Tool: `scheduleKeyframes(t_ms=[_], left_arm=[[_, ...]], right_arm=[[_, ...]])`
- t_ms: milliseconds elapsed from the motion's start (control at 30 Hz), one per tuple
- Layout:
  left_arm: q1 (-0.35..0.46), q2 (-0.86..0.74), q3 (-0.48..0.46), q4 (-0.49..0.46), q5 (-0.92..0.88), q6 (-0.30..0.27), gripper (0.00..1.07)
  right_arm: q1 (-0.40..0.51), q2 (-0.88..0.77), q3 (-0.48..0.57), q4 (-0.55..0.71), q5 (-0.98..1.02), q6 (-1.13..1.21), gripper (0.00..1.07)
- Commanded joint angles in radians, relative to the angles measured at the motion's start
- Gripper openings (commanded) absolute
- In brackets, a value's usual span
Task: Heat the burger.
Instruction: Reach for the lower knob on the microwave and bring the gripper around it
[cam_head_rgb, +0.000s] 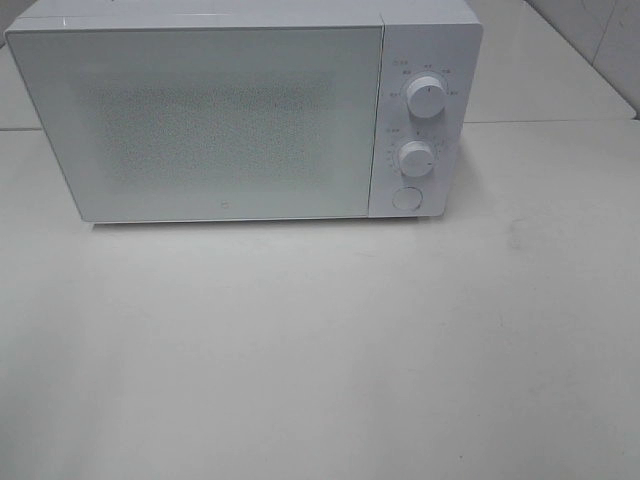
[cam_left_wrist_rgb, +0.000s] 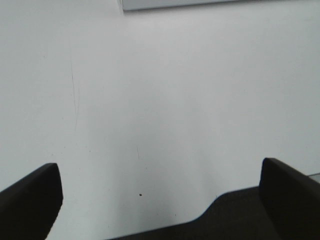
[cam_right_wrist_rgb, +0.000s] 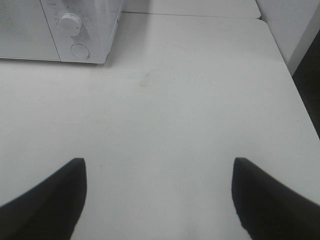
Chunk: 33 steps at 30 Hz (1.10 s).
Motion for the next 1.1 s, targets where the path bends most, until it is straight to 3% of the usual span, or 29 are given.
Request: scheduleKeyframes(t_ms=[33, 433, 733, 900, 1100], left_arm=[[0.002, -0.143, 0.005, -0.005, -0.001, -0.006, 1.01], [0.002, -0.369, 0.005, -0.004, -0.001, -0.006, 1.01], [0.002, -0.367, 0.006, -0.006, -0.001, -0.006, 1.01], [0.068, -0.367, 0.006, -0.004, -0.001, -0.006, 1.01], [0.080, -0.367, 0.006, -0.006, -0.001, -0.006, 1.01]], right_arm=[[-0.005, -0.026, 0.001, -0.001, -0.005, -0.008, 0.76], [-0.005, -0.026, 0.001, -0.001, -0.005, -0.008, 0.76], [-0.005, -0.026, 0.001, -0.001, -0.005, -0.008, 0.76], [-0.005, -0.026, 0.001, -0.001, -0.005, -0.008, 0.76], [-0.005, -0.026, 0.001, -0.001, -0.005, -0.008, 0.76]])
